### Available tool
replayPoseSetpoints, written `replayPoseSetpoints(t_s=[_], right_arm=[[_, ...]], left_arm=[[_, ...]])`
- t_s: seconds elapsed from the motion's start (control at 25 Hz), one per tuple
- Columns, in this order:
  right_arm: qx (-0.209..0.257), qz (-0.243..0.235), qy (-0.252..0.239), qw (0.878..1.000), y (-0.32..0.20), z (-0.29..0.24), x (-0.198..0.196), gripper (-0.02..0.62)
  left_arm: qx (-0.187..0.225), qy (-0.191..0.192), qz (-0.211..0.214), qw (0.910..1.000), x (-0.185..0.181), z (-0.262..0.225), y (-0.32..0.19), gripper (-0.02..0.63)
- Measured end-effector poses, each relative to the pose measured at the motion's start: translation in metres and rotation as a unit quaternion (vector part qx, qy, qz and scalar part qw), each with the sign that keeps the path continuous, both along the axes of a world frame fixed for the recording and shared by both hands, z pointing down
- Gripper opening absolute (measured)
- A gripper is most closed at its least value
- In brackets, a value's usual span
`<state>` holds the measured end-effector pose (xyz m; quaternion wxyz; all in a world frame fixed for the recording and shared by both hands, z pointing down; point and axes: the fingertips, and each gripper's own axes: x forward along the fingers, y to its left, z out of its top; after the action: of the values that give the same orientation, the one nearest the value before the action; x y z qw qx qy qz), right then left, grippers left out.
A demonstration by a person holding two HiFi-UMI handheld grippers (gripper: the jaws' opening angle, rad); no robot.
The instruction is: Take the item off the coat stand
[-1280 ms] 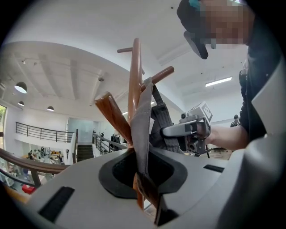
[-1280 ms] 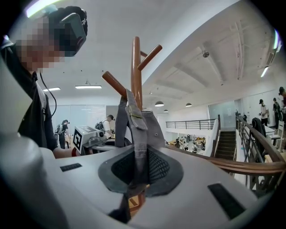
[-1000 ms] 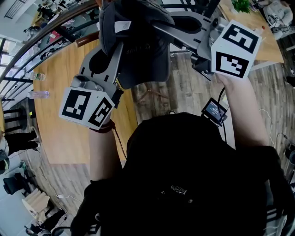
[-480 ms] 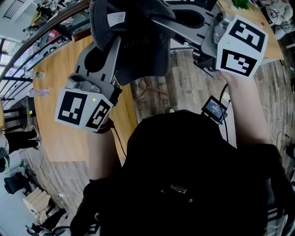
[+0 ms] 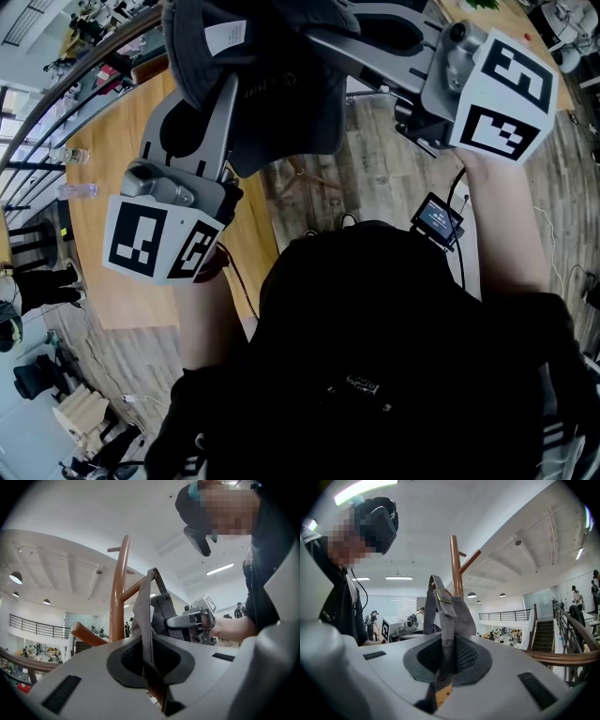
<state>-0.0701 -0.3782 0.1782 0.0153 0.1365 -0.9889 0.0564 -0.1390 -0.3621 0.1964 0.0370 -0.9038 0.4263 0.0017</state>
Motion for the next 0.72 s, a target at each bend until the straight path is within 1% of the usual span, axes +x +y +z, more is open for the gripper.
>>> replayPoseSetpoints(t_s=[0.16,0.4,0.56,0.64,0.72], right_arm=[[0.018,0.0,-0.004,1.0,0.028,-0.026,0.019,0.034],[0.037,-0.001,-0.019,0.999,0.049,-0.047,0.03,0.034],[0.045,0.003,-0.025,0.999,0.076,-0.064,0.055,0.035],[0.047,0.006,-0.026,0.999,0.079,-0.065,0.064,0.034],[0.048,0.01,-0.027,0.998,0.074,-0.06,0.065,0.035]], left_arm=[[0.011,0.0,0.008,0.9999,0.02,-0.023,0.026,0.018],[0.031,0.0,0.016,0.9994,0.033,-0.043,0.046,0.018],[0.039,0.001,0.028,0.9989,0.058,-0.059,0.071,0.018],[0.039,0.001,0.034,0.9987,0.067,-0.061,0.073,0.018],[0.039,0.001,0.04,0.9984,0.068,-0.056,0.067,0.018]])
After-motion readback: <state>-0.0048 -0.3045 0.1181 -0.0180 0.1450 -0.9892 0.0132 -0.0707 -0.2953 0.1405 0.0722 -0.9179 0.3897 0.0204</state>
